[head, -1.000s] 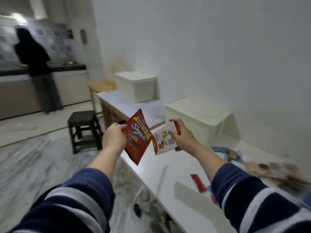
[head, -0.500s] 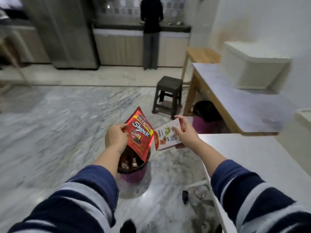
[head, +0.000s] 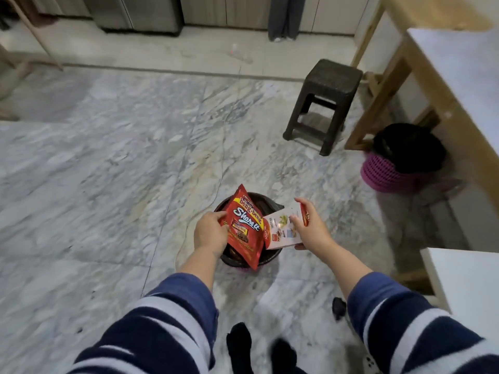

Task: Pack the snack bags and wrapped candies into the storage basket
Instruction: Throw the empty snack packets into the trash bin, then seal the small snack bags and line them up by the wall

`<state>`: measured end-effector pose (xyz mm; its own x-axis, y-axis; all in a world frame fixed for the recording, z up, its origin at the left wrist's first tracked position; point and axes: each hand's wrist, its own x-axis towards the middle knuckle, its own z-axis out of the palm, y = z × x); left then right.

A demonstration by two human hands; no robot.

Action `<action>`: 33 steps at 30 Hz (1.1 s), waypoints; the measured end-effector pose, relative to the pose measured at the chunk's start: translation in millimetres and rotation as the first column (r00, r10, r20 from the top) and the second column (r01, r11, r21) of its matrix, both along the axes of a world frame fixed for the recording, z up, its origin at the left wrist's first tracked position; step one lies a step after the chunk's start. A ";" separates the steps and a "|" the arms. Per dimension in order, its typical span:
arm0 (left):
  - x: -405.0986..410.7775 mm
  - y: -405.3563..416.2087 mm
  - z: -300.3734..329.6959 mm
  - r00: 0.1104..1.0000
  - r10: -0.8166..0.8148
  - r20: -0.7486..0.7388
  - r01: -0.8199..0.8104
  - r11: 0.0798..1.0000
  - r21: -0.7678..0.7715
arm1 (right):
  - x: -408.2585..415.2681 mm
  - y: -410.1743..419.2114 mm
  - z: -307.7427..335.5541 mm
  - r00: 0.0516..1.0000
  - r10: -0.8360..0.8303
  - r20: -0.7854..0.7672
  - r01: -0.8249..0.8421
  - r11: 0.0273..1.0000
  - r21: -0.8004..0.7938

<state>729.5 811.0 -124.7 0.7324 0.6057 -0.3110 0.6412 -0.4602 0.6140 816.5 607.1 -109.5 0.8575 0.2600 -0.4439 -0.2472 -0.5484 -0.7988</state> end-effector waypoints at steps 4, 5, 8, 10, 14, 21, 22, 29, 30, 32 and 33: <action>34.0 19.4 -69.3 0.998 -0.003 -0.056 0.001 1.000 -0.024 | 35.2 27.8 -68.6 0.999 0.023 -0.036 -0.026 0.996 -0.083; 43.4 24.4 -90.8 0.998 -0.004 -0.059 0.002 1.000 -0.024 | 44.9 34.6 -90.4 0.999 0.029 -0.031 -0.032 0.995 -0.091; 64.8 33.8 -157.9 0.996 -0.002 -0.090 -0.001 1.000 -0.030 | 68.9 52.6 -164.8 0.998 0.063 -0.008 -0.063 0.991 -0.120; 73.8 35.0 -199.0 0.994 -0.005 -0.112 0.000 0.999 -0.045 | 78.1 61.7 -208.7 0.997 0.072 -0.008 -0.072 0.991 -0.116; 78.6 33.9 -251.1 0.986 -0.020 -0.165 0.011 0.998 -0.057 | 79.5 63.4 -263.0 0.973 0.161 -0.167 -0.190 0.967 -0.171; 85.4 22.9 -208.3 0.962 -0.118 -0.247 0.111 0.993 -0.041 | 85.9 37.1 -218.7 0.943 0.262 -0.206 -0.313 0.907 -0.282; 90.2 20.4 -190.0 0.957 -0.145 -0.251 0.140 0.989 -0.036 | 89.4 35.0 -199.2 0.933 0.295 -0.205 -0.348 0.884 -0.313; 142.1 -15.8 -27.6 0.818 -0.517 -0.252 0.506 0.855 -0.112 | 114.0 -0.6 -36.9 0.867 0.434 -0.243 -0.497 0.730 -0.469; 149.0 -25.4 -4.0 0.781 -0.576 -0.243 0.566 0.816 -0.117 | 114.1 -10.2 -14.1 0.878 0.424 -0.225 -0.478 0.734 -0.483; 162.4 -47.7 39.9 0.705 -0.673 -0.221 0.675 0.733 -0.080 | 111.8 -32.5 30.5 0.904 0.393 -0.169 -0.421 0.748 -0.512; 167.2 -57.0 55.4 0.668 -0.708 -0.227 0.719 0.694 -0.048 | 110.1 -41.6 44.9 0.914 0.379 -0.143 -0.394 0.753 -0.527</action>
<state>896.7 754.0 -69.3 0.8652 -0.0580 -0.4980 0.2155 -0.8538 0.4739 926.7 565.5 -64.6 0.7222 0.2818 -0.6316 0.0635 -0.9364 -0.3451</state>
